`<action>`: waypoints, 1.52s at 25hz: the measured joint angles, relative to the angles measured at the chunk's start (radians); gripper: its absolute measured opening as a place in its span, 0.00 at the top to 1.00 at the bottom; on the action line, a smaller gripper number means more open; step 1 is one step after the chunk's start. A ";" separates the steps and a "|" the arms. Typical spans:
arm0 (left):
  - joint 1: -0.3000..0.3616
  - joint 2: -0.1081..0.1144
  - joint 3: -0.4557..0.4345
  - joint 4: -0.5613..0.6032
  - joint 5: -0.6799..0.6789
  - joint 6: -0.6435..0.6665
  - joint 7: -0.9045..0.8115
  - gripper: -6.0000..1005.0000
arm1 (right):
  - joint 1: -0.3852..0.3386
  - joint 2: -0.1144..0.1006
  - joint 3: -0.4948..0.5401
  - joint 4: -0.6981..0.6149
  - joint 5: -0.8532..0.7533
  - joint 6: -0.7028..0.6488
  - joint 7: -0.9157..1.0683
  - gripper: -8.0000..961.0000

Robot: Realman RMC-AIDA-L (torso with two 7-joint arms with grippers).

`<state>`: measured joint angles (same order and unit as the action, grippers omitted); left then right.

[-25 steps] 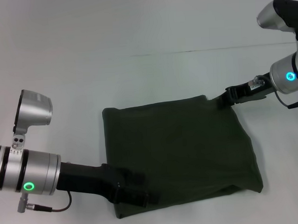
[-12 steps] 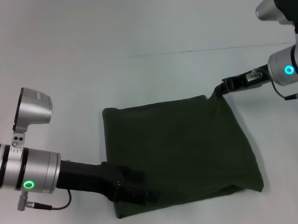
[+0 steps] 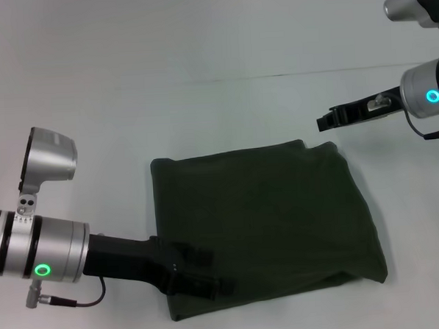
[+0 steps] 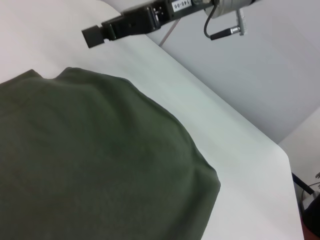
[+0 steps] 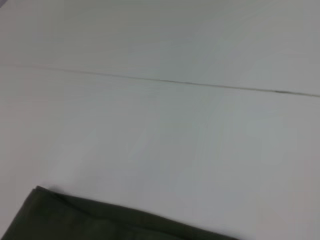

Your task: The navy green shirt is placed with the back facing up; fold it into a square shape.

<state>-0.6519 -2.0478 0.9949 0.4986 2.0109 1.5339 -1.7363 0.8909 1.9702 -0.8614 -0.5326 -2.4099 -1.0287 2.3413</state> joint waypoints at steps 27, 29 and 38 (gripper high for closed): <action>-0.004 0.006 -0.246 0.013 -0.007 -0.049 -0.225 0.10 | -0.288 -0.003 0.123 -0.084 0.437 -0.365 -0.680 0.26; -0.008 0.037 -0.241 0.015 -0.001 -0.051 -0.337 0.10 | -0.294 -0.014 0.123 -0.085 0.436 -0.415 -0.715 0.19; -0.013 0.144 -0.233 -0.123 0.022 -0.177 -0.610 0.10 | -0.313 -0.050 0.116 -0.087 0.424 -0.509 -0.818 0.02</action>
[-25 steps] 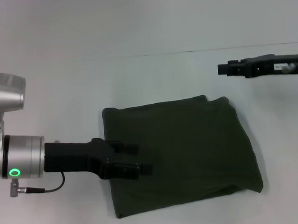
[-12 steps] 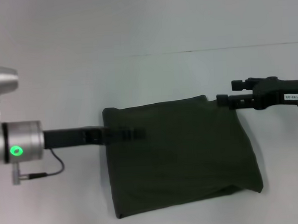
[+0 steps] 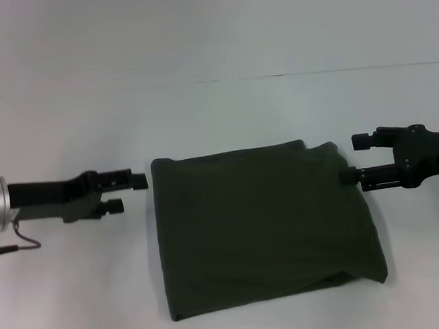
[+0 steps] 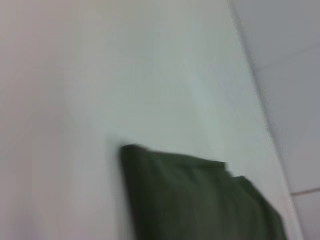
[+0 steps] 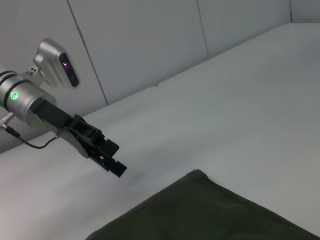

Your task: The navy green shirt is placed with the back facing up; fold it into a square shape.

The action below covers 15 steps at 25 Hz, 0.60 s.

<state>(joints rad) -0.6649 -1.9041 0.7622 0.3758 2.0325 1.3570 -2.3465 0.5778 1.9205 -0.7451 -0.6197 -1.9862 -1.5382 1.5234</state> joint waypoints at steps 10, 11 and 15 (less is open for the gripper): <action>-0.025 -0.045 0.023 -0.043 0.068 -0.089 -0.021 0.10 | 0.007 -0.004 -0.008 -0.001 -0.010 -0.028 -0.016 0.02; -0.026 -0.051 0.029 -0.043 0.068 -0.096 -0.022 0.10 | 0.007 -0.004 -0.008 -0.001 -0.010 -0.028 -0.016 0.02; -0.028 -0.068 0.048 -0.044 0.069 -0.117 -0.022 0.10 | 0.008 -0.005 -0.008 -0.001 -0.010 -0.029 -0.017 0.02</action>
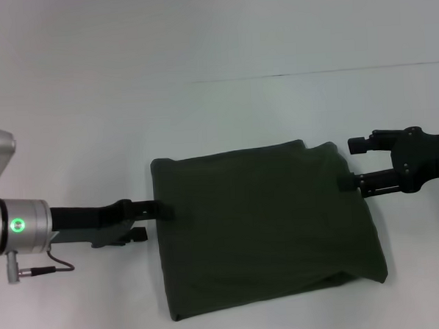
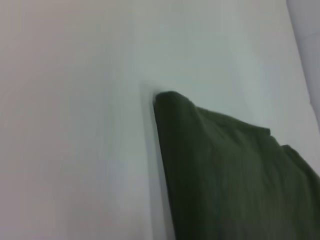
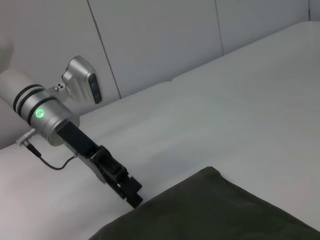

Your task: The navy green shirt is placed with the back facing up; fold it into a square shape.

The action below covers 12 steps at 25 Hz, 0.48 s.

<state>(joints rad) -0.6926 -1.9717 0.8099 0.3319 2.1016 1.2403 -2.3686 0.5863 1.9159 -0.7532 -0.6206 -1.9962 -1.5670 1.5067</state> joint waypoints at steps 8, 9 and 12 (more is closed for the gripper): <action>-0.008 -0.035 0.023 0.000 -0.002 -0.042 0.009 0.10 | -0.001 0.004 0.000 0.001 0.000 -0.005 0.000 0.02; -0.010 -0.038 0.025 0.000 -0.002 -0.044 0.009 0.10 | -0.001 0.004 0.000 0.001 0.000 -0.006 0.000 0.02; -0.014 -0.044 0.026 0.000 -0.002 -0.045 0.009 0.10 | 0.000 0.005 0.002 0.001 0.000 -0.006 0.000 0.02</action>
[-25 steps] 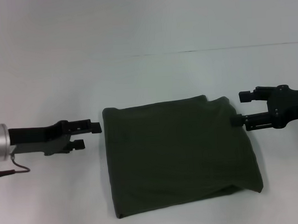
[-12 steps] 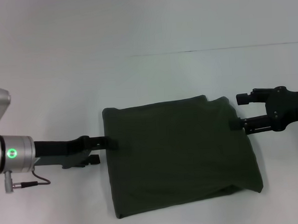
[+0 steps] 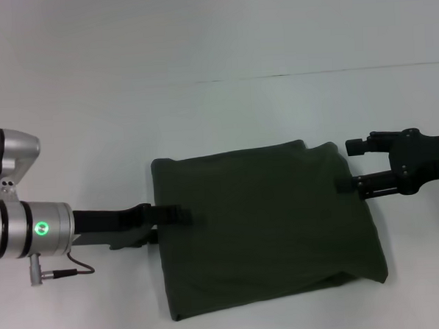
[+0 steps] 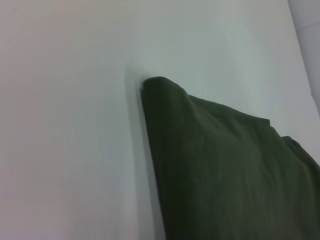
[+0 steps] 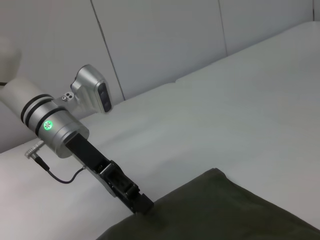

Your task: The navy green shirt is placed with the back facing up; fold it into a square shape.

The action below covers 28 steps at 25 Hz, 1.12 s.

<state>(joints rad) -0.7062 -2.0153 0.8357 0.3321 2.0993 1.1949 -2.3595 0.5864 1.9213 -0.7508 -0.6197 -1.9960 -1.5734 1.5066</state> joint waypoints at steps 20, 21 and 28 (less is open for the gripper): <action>-0.009 -0.012 0.003 -0.002 0.004 -0.016 -0.021 0.60 | 0.004 0.005 0.006 0.000 0.003 0.000 0.000 0.02; -0.011 -0.011 0.003 -0.004 0.004 -0.013 -0.021 0.64 | 0.004 0.005 0.005 0.000 0.004 0.002 0.001 0.02; -0.020 0.022 0.004 -0.011 0.003 0.008 -0.022 0.84 | 0.004 0.006 0.005 0.001 0.005 0.006 0.003 0.02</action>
<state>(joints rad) -0.7266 -1.9937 0.8396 0.3207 2.1027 1.2028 -2.3820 0.5908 1.9269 -0.7454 -0.6191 -1.9910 -1.5672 1.5101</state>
